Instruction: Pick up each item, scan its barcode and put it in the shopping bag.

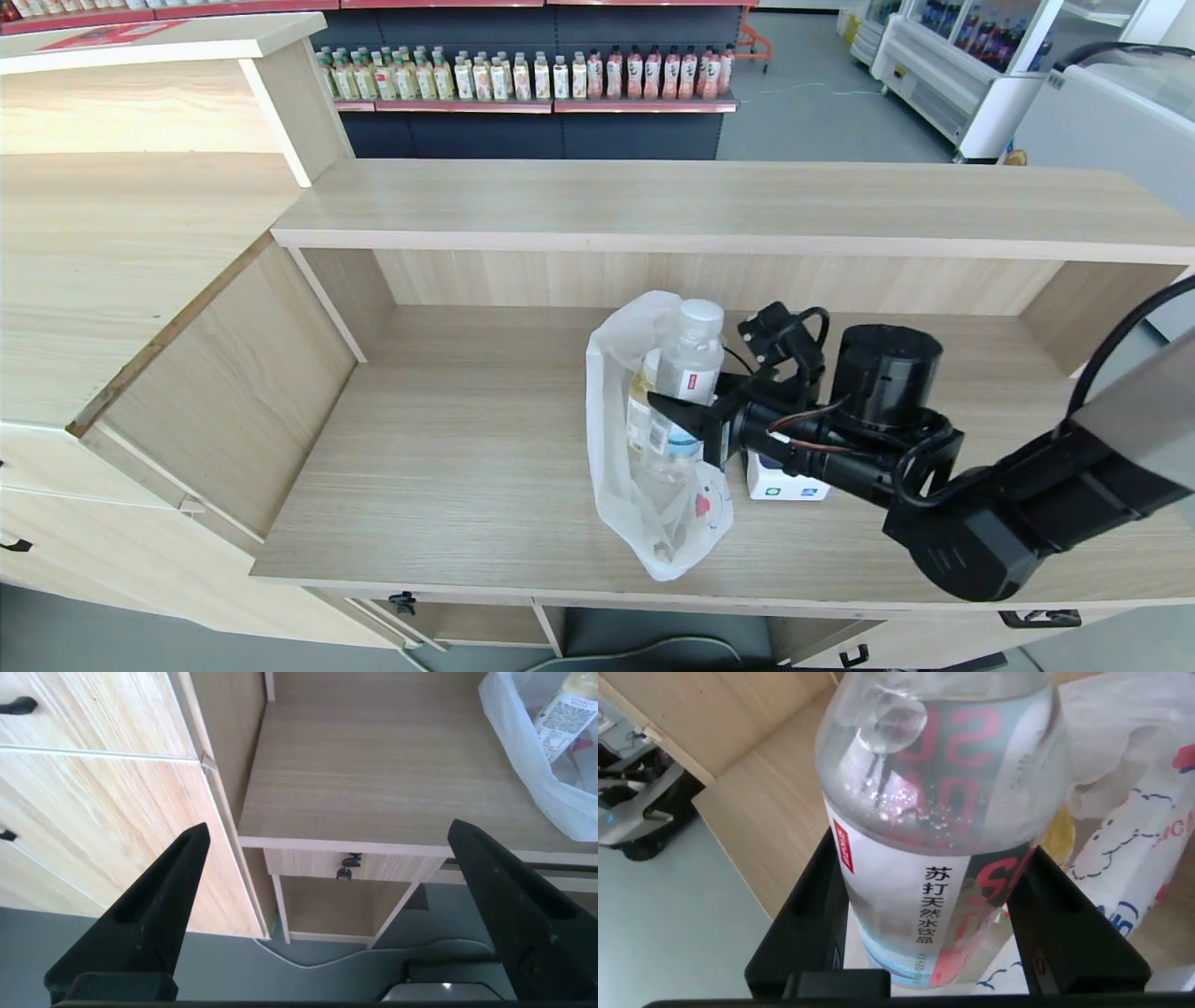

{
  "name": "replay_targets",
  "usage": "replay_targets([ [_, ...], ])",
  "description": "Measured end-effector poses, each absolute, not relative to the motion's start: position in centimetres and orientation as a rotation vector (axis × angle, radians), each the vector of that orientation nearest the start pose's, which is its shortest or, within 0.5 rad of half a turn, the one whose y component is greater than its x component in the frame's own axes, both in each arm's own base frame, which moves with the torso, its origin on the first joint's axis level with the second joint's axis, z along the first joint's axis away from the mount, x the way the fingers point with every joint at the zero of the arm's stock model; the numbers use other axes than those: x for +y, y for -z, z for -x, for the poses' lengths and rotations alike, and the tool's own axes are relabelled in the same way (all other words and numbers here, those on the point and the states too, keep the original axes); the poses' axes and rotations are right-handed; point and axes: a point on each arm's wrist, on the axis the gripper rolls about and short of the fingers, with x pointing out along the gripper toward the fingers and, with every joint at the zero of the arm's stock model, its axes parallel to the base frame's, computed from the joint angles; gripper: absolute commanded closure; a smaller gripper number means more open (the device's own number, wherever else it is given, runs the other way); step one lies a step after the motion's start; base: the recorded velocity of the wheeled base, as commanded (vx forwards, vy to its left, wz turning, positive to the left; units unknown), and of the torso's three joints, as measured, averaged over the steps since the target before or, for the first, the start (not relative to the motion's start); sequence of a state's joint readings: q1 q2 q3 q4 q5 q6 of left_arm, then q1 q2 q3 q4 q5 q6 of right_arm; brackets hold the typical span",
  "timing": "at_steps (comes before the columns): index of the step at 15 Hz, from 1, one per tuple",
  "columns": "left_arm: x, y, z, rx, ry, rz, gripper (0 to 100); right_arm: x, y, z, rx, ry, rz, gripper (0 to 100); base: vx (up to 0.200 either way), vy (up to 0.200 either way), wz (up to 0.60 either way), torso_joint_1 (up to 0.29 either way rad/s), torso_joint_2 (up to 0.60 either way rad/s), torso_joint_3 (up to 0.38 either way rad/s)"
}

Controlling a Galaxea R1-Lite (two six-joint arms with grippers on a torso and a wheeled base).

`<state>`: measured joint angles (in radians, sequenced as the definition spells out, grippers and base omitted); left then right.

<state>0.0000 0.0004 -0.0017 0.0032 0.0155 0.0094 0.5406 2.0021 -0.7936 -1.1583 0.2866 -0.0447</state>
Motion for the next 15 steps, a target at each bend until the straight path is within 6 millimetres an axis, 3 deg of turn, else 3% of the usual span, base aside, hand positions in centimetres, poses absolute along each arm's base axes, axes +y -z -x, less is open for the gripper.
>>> replay_targets([
  [4,0.0,-7.6,2.3,0.002,-0.016,-0.009,0,20.6,-10.0,-31.8,0.026,-0.848,0.126,100,0.000,0.000,0.00,0.000,0.00,0.000],
  [8,0.0,-7.6,2.3,0.002,-0.016,-0.008,0,21.5,-8.2,-33.1,-0.035,-0.848,0.203,100,0.000,0.000,0.00,0.000,0.00,0.000],
  [14,0.0,-7.5,2.3,0.002,-0.016,-0.008,0,22.1,-5.7,-33.5,-0.024,-0.859,0.256,100,0.000,0.000,0.00,0.000,0.00,0.000],
  [15,0.0,-7.5,2.3,0.003,-0.016,-0.008,0,22.2,-5.5,-33.6,-0.034,-0.857,0.262,0,0.000,0.000,0.00,0.000,0.00,0.000],
])
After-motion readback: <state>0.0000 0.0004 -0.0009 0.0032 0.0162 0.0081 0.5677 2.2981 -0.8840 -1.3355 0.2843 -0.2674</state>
